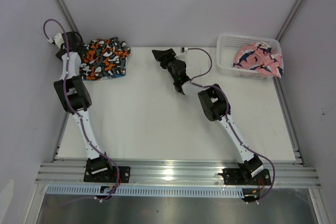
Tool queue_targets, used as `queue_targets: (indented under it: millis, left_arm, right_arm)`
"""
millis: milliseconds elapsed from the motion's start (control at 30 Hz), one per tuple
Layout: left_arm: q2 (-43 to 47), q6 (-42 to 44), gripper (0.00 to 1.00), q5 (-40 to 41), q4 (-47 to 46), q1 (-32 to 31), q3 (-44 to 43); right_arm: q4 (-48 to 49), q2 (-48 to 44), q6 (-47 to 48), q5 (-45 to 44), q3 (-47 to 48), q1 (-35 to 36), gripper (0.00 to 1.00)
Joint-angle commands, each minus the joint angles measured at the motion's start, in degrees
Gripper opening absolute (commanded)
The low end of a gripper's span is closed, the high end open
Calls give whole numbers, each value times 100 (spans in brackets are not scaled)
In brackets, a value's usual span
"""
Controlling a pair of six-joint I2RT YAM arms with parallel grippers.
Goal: Fold and stack the shorts
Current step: Neatly place the folded shorts to the corner, then grab the shorts from the pile
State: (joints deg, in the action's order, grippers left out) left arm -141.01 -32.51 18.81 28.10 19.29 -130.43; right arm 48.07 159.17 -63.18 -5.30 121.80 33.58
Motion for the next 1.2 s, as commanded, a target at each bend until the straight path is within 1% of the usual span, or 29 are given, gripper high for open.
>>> queue_targets:
  millis: [0,67,100,167,233,300,333,367,433,467,533,567,600,633,667,700,733,800,833,867,933,967,1033,1067,1100,1167]
  left_arm:
    - [539,-1,88,9,-24,40,-378]
    - [653,-27,89,26,38,14,-439]
    - [680,-36,89,35,81,-4,-535]
    - [767,-27,89,114,240,-65,-623]
    - [890,-27,99,141,284,-144,-624]
    - [1066,-62,99,219,363,-180,-624]
    - [1145,-97,99,220,476,-223,-633]
    - [1207,-202,99,194,538,-224,-633]
    - [1400,-317,99,123,766,-276,-598]
    - [1488,-387,99,114,828,-311,-563]
    - [1786,-449,99,132,1012,-426,-379]
    - [1909,-545,99,141,1057,-461,-299]
    - [2163,-598,99,106,1171,-548,-220]
    - [2305,-703,99,71,1224,-601,76]
    - [2428,-747,99,36,1268,-645,175]
    - [2560,-791,99,-17,1390,-759,359]
    - [2805,-870,99,-122,1435,-821,578]
    - [3087,-897,99,-158,1505,-1074,947]
    - [3367,-915,99,-149,1514,-1163,1236]
    - [3500,-923,99,-167,1506,-1260,1500]
    - [3781,-915,99,-176,1392,-1585,1792]
    - [4052,-906,99,-193,1331,-1708,2228]
    - [4309,-871,99,-185,1120,-2120,2486]
    - [4554,-853,99,-176,1049,-2253,2748]
    - [4678,-853,99,-176,901,-2480,2995]
    - [5089,-836,99,-246,663,-2710,3470]
  right_arm:
    - [237,-615,279,319,-226,-80,74]
    - [229,-781,332,451,-411,-115,79]
    - [194,-843,350,460,-472,-141,80]
    - [167,-1062,455,740,-674,-177,86]
    - [10,-1239,656,985,-806,-220,87]
    - [-289,-1529,867,1197,-947,-273,93]
    - [-481,-1625,973,1389,-956,-317,93]
    - [-901,-1739,1165,1461,-974,-335,93]
    - [-1359,-2082,1395,1610,-1017,-370,94]
    - [-1797,-2205,1622,1628,-1052,-414,94]
    - [-2169,-2601,1791,1646,-1254,-440,95]
    - [-2588,-2724,1948,1681,-1290,-484,94]
    - [-2767,-2995,2028,1673,-1412,-510,95]
    - [-2977,-3128,2098,1664,-1474,-537,95]
    - [-3319,-3268,2256,1681,-1544,-598,94]
    - [-3444,-3426,2353,1620,-1754,-625,93]
    - [-3828,-3767,2458,1550,-1843,-651,93]
    - [-4313,-4094,2844,1279,-1949,-748,93]
    - [-4872,-4392,2959,1173,-1941,-783,94]
    - [-5191,-4525,3056,1085,-1932,-827,94]
    - [-5788,-4911,3162,891,-1984,-1011,94]
    - [-5974,-5026,3180,856,-2028,-1090,93]
    - [-6439,-5272,3241,619,-2177,-1292,93]
    - [-6607,-5509,3268,531,-2221,-1362,93]
    - [-6731,-5624,3320,191,-2274,-1468,94]
    - [-7117,-5896,3452,-75,-2397,-1591,94]
